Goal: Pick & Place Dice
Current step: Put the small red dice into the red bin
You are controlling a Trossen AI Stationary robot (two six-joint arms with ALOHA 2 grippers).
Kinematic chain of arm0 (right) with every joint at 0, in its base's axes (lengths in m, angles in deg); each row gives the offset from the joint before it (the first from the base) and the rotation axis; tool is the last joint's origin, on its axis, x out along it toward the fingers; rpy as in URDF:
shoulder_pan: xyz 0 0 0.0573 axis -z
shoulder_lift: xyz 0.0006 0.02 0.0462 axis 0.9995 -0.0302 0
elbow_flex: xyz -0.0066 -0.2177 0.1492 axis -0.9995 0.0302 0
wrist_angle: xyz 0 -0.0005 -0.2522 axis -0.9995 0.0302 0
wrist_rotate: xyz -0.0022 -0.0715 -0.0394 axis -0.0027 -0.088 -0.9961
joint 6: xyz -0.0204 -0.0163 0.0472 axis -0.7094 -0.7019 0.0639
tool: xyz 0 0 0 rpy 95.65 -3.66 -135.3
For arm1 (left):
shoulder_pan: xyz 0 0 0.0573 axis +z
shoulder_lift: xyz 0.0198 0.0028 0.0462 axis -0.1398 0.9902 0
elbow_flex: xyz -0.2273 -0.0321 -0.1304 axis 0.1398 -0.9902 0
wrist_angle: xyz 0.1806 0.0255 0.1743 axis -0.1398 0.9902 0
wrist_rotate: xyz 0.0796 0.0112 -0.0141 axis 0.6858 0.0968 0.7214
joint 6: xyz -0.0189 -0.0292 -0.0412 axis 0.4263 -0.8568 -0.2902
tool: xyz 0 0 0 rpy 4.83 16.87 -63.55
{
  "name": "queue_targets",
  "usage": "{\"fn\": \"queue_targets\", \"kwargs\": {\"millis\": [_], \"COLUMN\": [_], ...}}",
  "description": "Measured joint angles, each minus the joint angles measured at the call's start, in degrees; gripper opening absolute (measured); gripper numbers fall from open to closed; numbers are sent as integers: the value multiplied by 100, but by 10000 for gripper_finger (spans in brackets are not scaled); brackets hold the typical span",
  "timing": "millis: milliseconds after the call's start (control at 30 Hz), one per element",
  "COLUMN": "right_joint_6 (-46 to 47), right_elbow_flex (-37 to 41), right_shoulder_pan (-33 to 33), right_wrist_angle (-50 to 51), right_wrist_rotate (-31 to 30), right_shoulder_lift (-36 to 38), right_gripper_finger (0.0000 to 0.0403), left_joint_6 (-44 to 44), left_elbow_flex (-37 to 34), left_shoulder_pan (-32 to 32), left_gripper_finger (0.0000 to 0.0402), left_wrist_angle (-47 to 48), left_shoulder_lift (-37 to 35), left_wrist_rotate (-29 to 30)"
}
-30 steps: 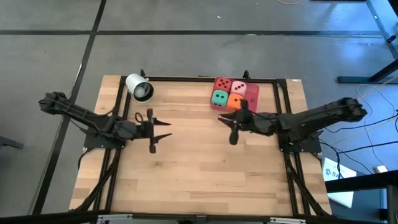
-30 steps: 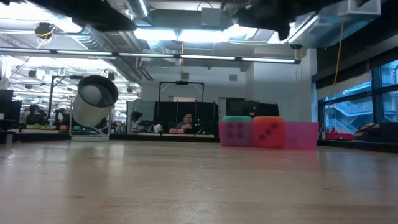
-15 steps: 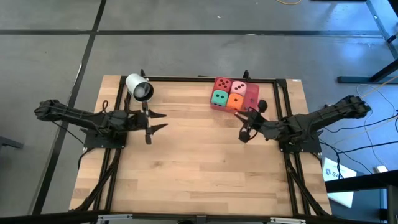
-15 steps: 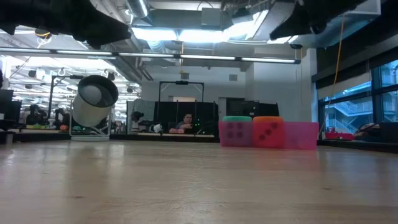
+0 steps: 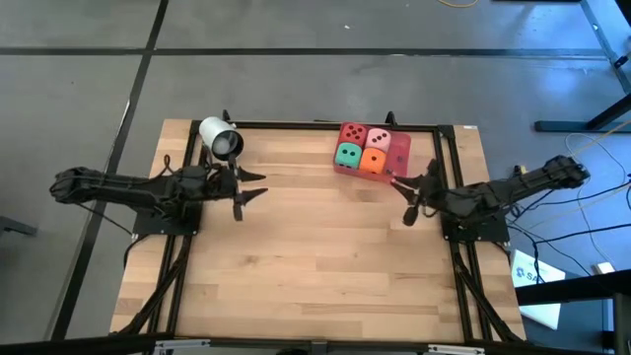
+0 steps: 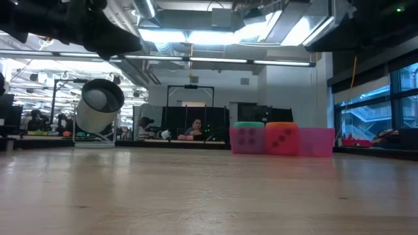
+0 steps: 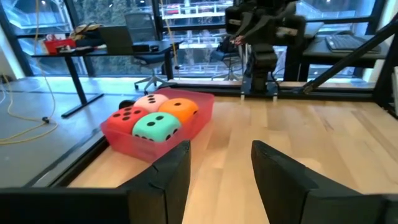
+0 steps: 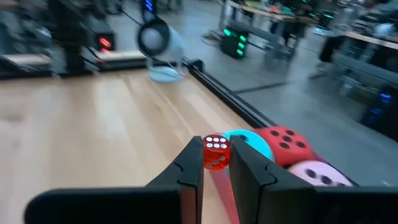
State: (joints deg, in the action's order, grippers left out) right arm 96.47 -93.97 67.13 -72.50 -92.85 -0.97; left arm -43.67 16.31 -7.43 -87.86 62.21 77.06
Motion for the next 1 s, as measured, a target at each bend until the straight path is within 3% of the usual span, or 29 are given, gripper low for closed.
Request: {"fn": "queue_targets", "kwargs": {"millis": [267, 367, 667, 833, 1000], "right_joint_6": [-941, -1155, -1296, -454, -41], "right_elbow_flex": [863, 1064, 1099, 1099, 1099], "right_shoulder_pan": [-14, -14, 12, 180, 568], "right_wrist_angle": [-1108, -1251, -499, 192, 139], "right_wrist_rotate": [1453, 1586, 960, 229, -101], "right_shoulder_lift": [1107, 1312, 1326, 1324, 1217], "right_gripper_finger": [51, 51, 51, 51, 51], "left_joint_6": [-16, -61, -103, -134, -168], "left_elbow_flex": [0, 0, 0, 0, 0], "left_shoulder_pan": [424, 557, 848, 870, 870], "left_gripper_finger": [166, 163, 157, 156, 153], "left_wrist_angle": [143, 146, 212, 218, 180], "left_shoulder_lift": [17, 15, 15, 99, 401], "left_wrist_rotate": [-278, -430, -559, -559, -557]}}
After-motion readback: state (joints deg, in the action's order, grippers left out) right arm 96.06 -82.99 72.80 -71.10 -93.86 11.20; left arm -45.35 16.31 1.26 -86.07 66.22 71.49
